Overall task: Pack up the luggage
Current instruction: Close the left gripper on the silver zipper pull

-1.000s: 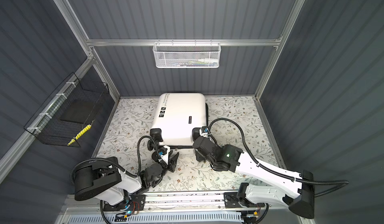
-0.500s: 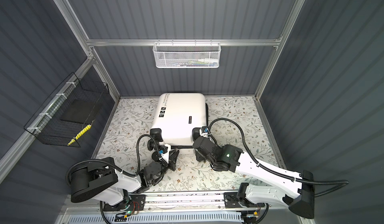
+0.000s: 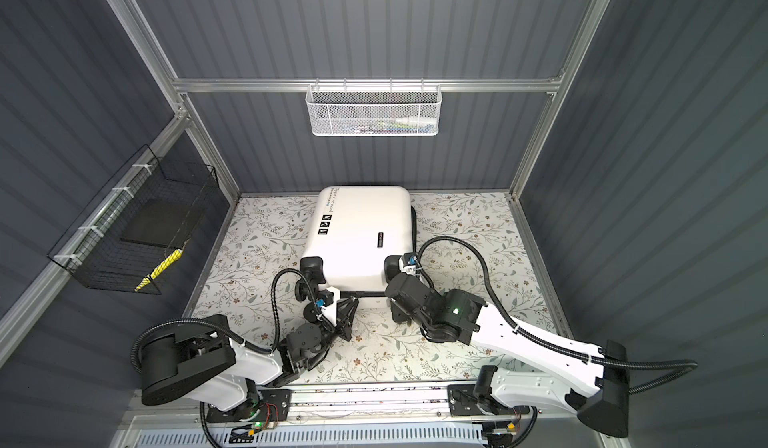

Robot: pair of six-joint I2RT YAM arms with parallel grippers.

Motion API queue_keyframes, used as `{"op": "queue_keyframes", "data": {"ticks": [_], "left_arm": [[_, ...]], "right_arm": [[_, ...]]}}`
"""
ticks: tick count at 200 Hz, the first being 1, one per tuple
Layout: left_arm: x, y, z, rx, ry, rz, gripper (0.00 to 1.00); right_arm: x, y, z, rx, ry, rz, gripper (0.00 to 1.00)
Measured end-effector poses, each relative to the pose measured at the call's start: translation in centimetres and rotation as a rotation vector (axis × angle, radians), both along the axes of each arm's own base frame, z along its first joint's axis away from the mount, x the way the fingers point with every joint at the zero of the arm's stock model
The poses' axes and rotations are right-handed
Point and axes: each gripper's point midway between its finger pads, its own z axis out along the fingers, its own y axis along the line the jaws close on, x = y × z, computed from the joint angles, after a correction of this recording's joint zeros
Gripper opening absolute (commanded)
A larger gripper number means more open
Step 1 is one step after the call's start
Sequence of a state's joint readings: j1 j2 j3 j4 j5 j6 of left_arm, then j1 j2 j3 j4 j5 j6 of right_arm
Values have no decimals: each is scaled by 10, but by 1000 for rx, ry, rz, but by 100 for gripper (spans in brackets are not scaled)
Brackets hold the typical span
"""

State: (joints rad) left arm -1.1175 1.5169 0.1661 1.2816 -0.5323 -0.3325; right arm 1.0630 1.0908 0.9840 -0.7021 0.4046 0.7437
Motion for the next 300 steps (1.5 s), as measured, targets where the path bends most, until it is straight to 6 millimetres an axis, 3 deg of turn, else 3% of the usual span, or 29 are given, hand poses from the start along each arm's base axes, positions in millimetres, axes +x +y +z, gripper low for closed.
{"op": "queue_keyframes", "data": {"ticks": [21, 72, 115, 140, 178, 218, 263, 300], "left_arm": [[0, -1, 0, -9, 1, -2, 25], [1, -1, -3, -29, 4, 7, 22], [3, 10, -40, 50, 52, 51, 20], [4, 13, -49, 64, 61, 67, 20], [4, 11, -43, 46, 47, 62, 25], [0, 7, -29, 15, 22, 29, 40], [-1, 4, -14, -15, -5, 7, 40], [0, 4, -12, -7, -16, 9, 31]], "right_arm": [[0, 0, 0, 0, 0, 0, 14], [0, 0, 0, 0, -1, 0, 14], [0, 0, 0, -1, -1, -1, 14], [0, 0, 0, -1, -1, -1, 14], [0, 0, 0, -2, -1, 0, 14], [1, -1, 0, -3, -1, 0, 14], [1, -1, 0, -4, 0, 2, 14], [1, -1, 0, -4, 1, 2, 14]]}}
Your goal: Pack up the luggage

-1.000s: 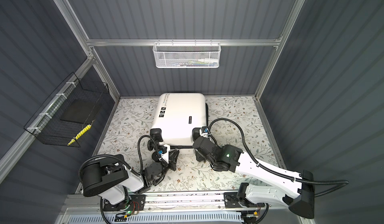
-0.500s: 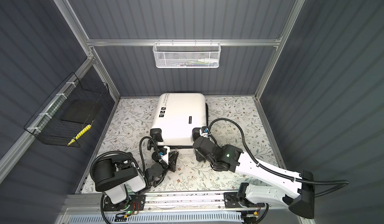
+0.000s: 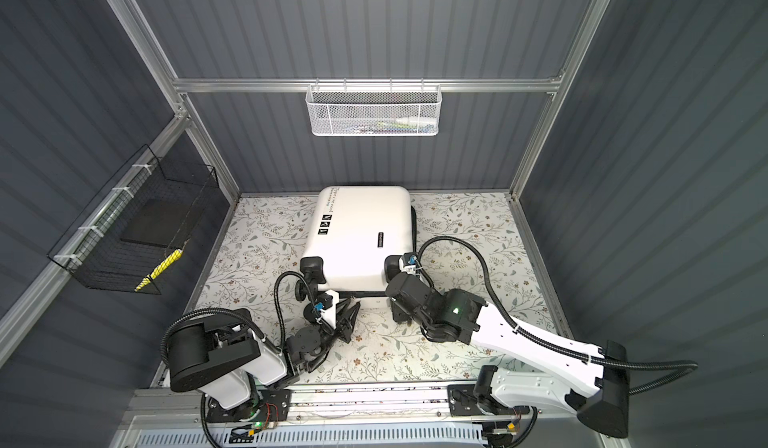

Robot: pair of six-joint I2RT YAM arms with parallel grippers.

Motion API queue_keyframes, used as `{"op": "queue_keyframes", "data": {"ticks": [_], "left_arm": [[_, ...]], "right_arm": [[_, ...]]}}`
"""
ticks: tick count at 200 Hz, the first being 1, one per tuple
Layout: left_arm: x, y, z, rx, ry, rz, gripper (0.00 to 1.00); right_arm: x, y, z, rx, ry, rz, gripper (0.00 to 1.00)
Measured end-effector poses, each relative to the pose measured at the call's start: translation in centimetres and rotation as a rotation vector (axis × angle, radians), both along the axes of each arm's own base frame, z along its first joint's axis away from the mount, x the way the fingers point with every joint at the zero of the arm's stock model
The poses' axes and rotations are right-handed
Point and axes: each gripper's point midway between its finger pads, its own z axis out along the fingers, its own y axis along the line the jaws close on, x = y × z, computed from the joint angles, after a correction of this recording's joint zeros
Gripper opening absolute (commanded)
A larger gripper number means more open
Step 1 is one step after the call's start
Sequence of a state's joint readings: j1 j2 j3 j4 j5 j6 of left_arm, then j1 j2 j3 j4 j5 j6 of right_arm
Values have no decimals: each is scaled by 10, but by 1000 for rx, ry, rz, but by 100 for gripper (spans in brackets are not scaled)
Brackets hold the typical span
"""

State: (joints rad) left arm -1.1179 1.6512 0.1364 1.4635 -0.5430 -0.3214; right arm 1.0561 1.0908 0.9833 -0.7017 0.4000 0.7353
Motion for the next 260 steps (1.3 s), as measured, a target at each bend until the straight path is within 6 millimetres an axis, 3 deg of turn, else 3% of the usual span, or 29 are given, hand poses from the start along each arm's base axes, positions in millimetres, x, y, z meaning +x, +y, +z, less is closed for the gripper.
{"op": "queue_keyframes", "data": {"ticks": [31, 95, 138, 158, 219, 260], "left_arm": [[1, -1, 0, 1, 0, 4, 31], [4, 0, -1, 5, 1, 22, 19], [5, 0, -2, 7, 4, 30, 9], [5, -2, -2, 3, 10, 23, 0], [0, -13, 2, 33, 46, -33, 0], [-2, -19, 4, 86, 81, -68, 0]], "right_arm": [[0, 0, -1, 0, 0, -1, 14], [1, -1, -2, 1, -2, -2, 14], [1, -1, -2, 3, -2, -1, 13], [1, 0, -2, 4, -1, 0, 11], [2, -2, -2, -8, -7, 6, 0], [3, -3, 2, -18, -13, 12, 0]]}}
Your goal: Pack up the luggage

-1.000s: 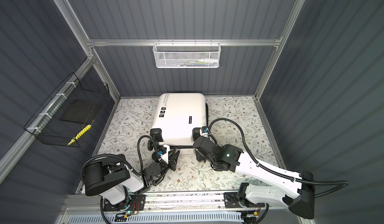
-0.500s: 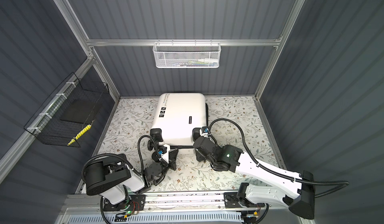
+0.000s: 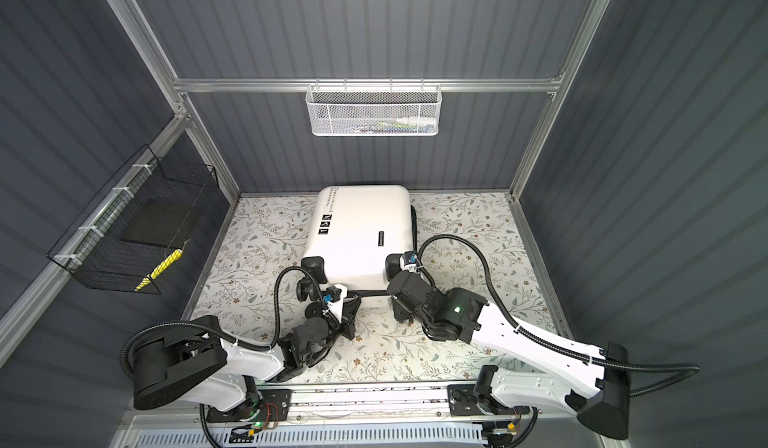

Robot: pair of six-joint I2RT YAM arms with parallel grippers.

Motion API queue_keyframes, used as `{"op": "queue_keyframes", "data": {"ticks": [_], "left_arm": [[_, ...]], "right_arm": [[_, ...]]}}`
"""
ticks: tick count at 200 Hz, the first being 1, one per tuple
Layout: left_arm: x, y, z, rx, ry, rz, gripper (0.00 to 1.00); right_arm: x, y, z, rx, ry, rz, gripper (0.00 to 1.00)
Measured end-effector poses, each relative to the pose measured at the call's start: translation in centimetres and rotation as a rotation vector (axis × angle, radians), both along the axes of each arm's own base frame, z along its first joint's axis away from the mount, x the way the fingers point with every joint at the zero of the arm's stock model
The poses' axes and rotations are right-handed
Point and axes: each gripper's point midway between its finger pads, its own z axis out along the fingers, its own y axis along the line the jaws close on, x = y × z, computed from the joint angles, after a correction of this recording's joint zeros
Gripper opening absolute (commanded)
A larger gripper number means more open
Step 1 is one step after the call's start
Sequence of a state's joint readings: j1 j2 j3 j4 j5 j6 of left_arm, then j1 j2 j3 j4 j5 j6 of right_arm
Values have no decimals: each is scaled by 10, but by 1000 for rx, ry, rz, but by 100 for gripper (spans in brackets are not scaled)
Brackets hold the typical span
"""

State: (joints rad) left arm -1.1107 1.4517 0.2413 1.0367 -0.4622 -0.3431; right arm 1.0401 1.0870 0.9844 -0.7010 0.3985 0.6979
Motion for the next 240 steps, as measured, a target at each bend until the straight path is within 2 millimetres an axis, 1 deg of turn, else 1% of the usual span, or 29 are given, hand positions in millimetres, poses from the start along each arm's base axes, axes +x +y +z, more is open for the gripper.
{"op": "queue_keyframes", "data": {"ticks": [68, 119, 158, 240], "left_arm": [[-3, -6, -2, 32, 16, -34, 0], [-2, -13, -1, 53, 21, -61, 0], [-3, -30, 3, 76, 29, -116, 0], [-8, -88, 6, 91, 12, -215, 0]], "right_arm": [[1, 0, 7, -4, -14, 5, 0], [4, -4, 8, -18, -18, 2, 0], [4, -3, 8, -21, -16, 3, 0], [4, -4, 5, -32, -9, 2, 0]]}}
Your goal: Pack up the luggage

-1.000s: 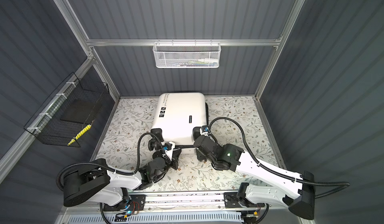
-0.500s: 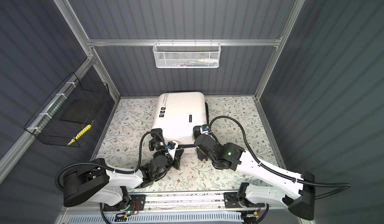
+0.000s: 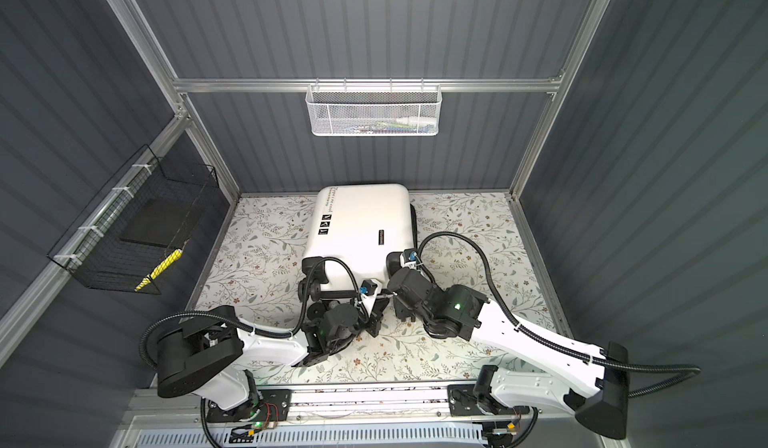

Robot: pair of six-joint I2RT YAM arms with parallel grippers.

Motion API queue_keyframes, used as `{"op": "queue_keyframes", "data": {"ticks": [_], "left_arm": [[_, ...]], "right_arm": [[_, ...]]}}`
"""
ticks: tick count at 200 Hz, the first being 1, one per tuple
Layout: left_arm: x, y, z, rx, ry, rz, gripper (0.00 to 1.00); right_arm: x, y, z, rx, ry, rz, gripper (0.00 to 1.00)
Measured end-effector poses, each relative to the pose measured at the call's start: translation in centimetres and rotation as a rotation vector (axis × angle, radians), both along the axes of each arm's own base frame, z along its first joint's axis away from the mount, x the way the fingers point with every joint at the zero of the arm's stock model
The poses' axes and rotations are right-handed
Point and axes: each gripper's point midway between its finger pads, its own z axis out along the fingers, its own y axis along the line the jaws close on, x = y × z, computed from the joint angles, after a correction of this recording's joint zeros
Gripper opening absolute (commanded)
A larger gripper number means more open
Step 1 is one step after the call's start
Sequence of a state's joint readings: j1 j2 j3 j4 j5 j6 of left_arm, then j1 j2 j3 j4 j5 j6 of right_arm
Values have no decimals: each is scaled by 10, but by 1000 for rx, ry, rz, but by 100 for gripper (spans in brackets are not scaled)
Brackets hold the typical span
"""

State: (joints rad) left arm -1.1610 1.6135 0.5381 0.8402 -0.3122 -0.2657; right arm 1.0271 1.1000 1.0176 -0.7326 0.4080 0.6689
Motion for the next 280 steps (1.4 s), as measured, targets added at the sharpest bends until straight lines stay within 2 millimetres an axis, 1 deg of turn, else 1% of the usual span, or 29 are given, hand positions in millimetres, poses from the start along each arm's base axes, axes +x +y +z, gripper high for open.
{"op": "queue_keyframes", "data": {"ticks": [34, 66, 73, 82, 87, 92, 102, 114, 125, 134, 144, 157, 166, 179, 192, 202, 214, 225, 229, 231, 232, 243, 257, 269, 280], "left_arm": [[2, -22, 1, -24, -8, -20, 0], [7, -35, -1, -71, -10, -14, 0], [8, -36, -1, -84, -11, -4, 0], [8, -37, -1, -102, -13, 10, 0], [8, -37, 0, -113, -13, 15, 0], [8, -36, 0, -124, -13, 20, 0], [6, -34, 0, -144, -12, 28, 0], [4, -30, 0, -162, -10, 34, 0], [3, -27, -1, -170, -7, 39, 0], [3, -25, -1, -177, -4, 43, 0], [2, -24, -2, -180, -4, 44, 0], [2, -23, -2, -180, -5, 45, 0], [2, -22, -2, -180, -5, 45, 0], [1, -21, -2, -181, -5, 45, 0], [0, -19, 0, -182, -6, 46, 0], [0, -18, 1, -182, -5, 46, 0], [-1, -16, 2, -180, -5, 46, 0], [-1, -14, 2, -175, -3, 46, 0], [-2, -14, 2, -174, -3, 46, 0], [-2, -13, 3, -173, -3, 46, 0], [-2, -13, 3, -173, -3, 46, 0], [-3, -11, 3, -167, 0, 46, 0], [-4, -8, 3, -158, 3, 46, 0], [-5, -6, 3, -149, 6, 45, 0], [-6, -3, 3, -141, 9, 44, 0]], "right_arm": [[0, -1, -1, -3, 2, -2, 0], [2, -7, -3, -25, 3, -18, 0], [2, -7, -3, -25, 4, -19, 10], [3, -8, -3, -23, 7, -22, 29], [3, -8, -3, -19, 10, -24, 38], [4, -9, -3, -13, 15, -25, 44], [5, -10, -2, 9, 27, -26, 51], [8, -11, 4, 46, 27, -23, 56], [13, -14, 17, 109, 6, -34, 60], [17, -21, 30, 157, -16, -50, 62], [22, -35, 44, 214, -48, -82, 64], [25, -54, 58, 271, -83, -123, 66], [27, -68, 62, 298, -100, -157, 66], [28, -85, 61, 323, -108, -202, 66], [28, -101, 53, 337, -102, -247, 66], [28, -108, 43, 342, -81, -268, 65], [29, -115, 22, 346, -38, -294, 64], [28, -118, -3, 343, 15, -311, 61], [27, -118, -12, 344, 39, -314, 60], [27, -118, -14, 344, 42, -313, 59], [27, -118, -19, 343, 53, -315, 59], [24, -116, -44, 340, 113, -315, 56], [20, -112, -70, 341, 182, -312, 50], [18, -108, -87, 349, 224, -310, 46], [19, -104, -98, 360, 249, -303, 41]]}}
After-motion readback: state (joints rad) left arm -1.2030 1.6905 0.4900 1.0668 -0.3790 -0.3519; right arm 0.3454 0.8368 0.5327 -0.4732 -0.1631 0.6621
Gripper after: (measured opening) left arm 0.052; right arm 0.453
